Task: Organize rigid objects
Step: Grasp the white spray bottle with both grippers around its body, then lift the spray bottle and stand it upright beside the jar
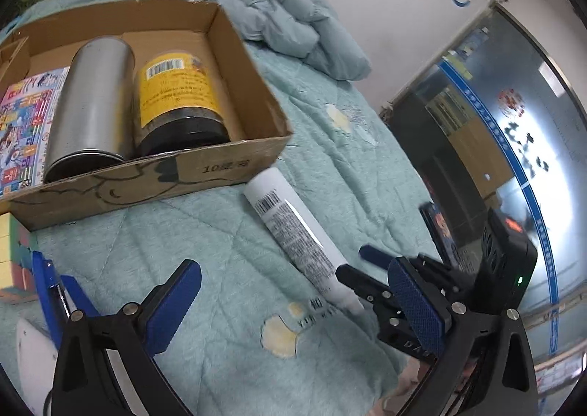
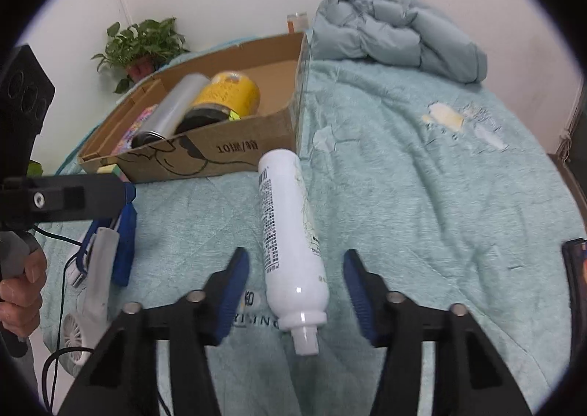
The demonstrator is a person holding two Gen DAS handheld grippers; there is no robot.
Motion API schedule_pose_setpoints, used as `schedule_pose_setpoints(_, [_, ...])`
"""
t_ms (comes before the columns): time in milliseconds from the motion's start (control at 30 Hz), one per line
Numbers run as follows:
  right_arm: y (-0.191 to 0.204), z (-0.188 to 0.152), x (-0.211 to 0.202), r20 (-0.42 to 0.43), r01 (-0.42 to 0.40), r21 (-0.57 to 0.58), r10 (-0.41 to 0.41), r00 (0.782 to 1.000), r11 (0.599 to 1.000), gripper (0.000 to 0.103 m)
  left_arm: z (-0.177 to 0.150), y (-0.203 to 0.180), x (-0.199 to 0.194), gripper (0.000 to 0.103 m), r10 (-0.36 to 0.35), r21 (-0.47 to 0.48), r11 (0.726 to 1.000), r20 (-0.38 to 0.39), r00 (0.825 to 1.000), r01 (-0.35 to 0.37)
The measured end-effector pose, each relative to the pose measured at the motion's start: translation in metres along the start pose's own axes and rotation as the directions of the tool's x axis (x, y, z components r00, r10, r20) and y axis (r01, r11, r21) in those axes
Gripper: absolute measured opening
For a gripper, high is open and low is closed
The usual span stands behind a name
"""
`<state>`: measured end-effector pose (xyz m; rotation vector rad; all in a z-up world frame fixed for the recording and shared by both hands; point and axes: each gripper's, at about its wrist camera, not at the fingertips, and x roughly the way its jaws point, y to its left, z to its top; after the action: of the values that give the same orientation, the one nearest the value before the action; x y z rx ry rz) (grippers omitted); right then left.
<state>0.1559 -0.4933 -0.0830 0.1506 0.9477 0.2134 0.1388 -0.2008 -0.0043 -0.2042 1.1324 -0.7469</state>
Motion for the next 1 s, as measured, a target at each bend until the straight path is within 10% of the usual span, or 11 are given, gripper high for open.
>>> schedule_pose_setpoints(533, [0.018,0.0,0.018,-0.053,-0.003,-0.008,0.002,0.999,1.0,0.03,0.028,0.014,0.104,0.069,0.01,-0.087,0.996,-0.216,0.976,-0.029])
schedule_pose_setpoints(1000, [0.012,0.014,0.047,-0.158,-0.069,0.021,0.071,0.985,0.997,0.044,0.04,0.018,0.126,0.057,-0.006,-0.102,0.995,-0.202,0.979,-0.015])
